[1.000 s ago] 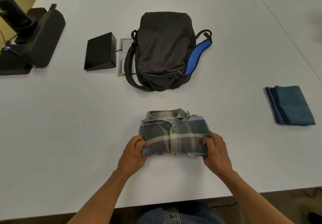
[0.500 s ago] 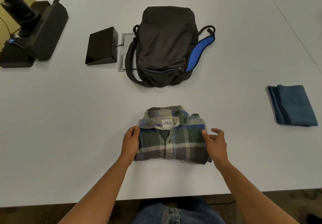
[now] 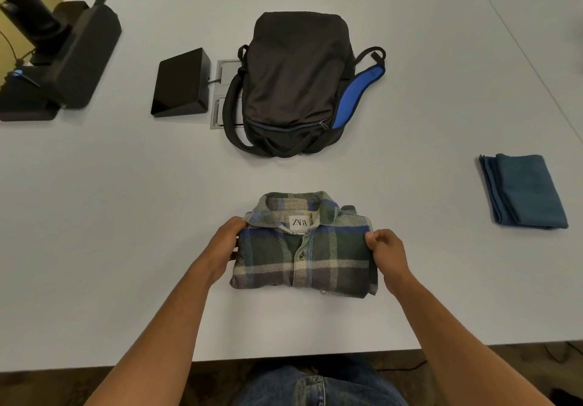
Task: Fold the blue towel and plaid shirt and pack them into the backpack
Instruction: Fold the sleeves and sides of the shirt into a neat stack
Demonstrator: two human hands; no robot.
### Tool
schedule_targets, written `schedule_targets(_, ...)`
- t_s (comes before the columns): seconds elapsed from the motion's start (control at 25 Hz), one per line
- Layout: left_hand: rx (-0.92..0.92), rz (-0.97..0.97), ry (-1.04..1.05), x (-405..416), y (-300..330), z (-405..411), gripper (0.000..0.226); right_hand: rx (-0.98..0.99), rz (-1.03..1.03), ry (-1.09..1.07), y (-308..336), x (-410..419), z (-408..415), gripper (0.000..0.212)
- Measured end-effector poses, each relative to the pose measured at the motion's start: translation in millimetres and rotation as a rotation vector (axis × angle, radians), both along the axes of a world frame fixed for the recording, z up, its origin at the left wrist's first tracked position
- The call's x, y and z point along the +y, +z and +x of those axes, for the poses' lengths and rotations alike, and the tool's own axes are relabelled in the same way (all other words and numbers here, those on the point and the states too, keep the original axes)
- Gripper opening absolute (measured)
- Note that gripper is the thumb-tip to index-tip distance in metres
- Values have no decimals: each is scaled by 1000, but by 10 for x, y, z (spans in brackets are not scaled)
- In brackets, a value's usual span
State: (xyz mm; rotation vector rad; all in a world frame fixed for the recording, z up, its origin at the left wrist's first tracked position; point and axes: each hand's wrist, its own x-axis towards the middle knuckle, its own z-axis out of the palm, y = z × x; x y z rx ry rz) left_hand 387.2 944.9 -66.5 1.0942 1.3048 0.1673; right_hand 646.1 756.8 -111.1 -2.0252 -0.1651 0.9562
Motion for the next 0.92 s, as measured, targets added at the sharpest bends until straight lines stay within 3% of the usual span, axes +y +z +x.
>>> schedule_targets(0.16, 4, -31, 16, -19, -25, -37, 33, 43, 15, -84, -85, -116, 56, 14)
schedule_targets(0.32, 55, -5, 2, -13, -125, -42, 28, 8, -28, -26, -126, -114, 69, 13)
schedule_targets(0.48, 100, 4, -105, 55, -124, -22, 23, -170, -90, 147, -36, -53, 58, 38)
schedule_targets(0.6, 152, 79, -246, 95, -138, 8, 17, -347, -101, 433, -28, 33, -23, 56)
schedule_targets(0.72, 243, 124, -254, 121, -209, 68, 14, -518, -169, 666, -101, 68, -143, 62)
schedule_targets(0.92, 247, 37, -146, 111, -267, 114, 20, -497, -243, 747, -216, 13, -208, 63)
